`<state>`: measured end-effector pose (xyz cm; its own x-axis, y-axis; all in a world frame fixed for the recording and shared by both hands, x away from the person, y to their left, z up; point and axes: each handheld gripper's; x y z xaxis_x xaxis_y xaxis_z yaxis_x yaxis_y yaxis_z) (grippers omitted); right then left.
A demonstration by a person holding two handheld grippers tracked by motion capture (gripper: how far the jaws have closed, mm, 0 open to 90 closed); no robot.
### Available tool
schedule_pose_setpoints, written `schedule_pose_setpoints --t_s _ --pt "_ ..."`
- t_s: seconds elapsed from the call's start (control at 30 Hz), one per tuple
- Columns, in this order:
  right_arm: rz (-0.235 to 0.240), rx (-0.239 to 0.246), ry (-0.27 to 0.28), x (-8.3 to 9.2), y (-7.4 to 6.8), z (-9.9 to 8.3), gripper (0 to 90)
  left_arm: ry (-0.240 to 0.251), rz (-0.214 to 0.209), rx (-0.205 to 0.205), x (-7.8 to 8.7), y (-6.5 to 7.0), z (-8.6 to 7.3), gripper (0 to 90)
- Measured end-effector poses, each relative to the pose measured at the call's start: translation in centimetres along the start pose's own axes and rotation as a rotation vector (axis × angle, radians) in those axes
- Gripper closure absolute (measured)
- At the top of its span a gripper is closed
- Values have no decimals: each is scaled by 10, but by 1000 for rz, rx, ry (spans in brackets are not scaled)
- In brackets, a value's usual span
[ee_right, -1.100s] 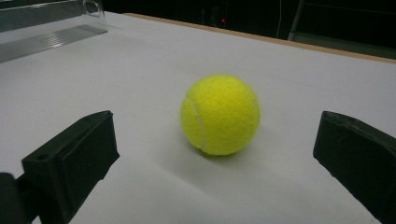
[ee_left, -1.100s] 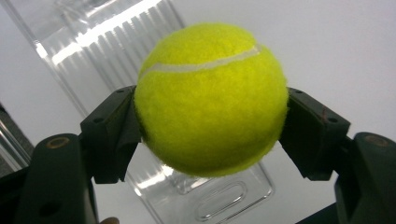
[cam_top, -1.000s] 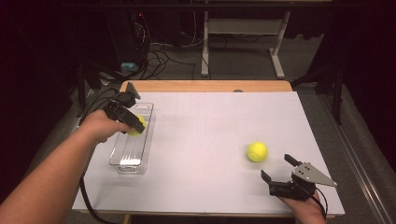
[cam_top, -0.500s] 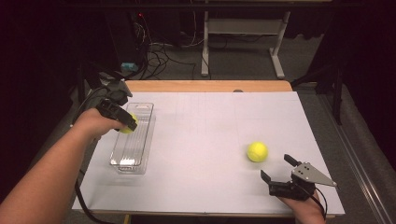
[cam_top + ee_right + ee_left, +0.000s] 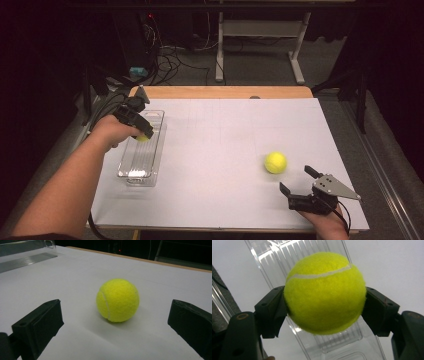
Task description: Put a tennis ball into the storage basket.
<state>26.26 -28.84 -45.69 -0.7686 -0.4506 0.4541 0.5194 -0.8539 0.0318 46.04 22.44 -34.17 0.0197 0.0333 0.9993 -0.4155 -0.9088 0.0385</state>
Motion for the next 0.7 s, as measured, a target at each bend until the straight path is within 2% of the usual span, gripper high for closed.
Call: schedule_pose_setpoints --t_s 0.2,0.37,0.7 --pt "0 2 -2 0 -1 0 0 -13 10 -1 -10 2 8 267" --pt "0 -1 -3 0 0 -1 0 -22 20 14 -16 -1 12 266" --pt "0 -1 -4 0 0 -1 0 -10 17 32 -14 -7 10 265"
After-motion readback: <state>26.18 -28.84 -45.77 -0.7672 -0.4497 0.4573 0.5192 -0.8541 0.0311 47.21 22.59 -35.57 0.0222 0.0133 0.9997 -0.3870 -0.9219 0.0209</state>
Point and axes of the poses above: each handheld gripper's, and its own axes: x roughly backward along the jaws, z roughly out of its top, y roughly to its right, and after that the axes turned 7 degrees about -y, right-handed
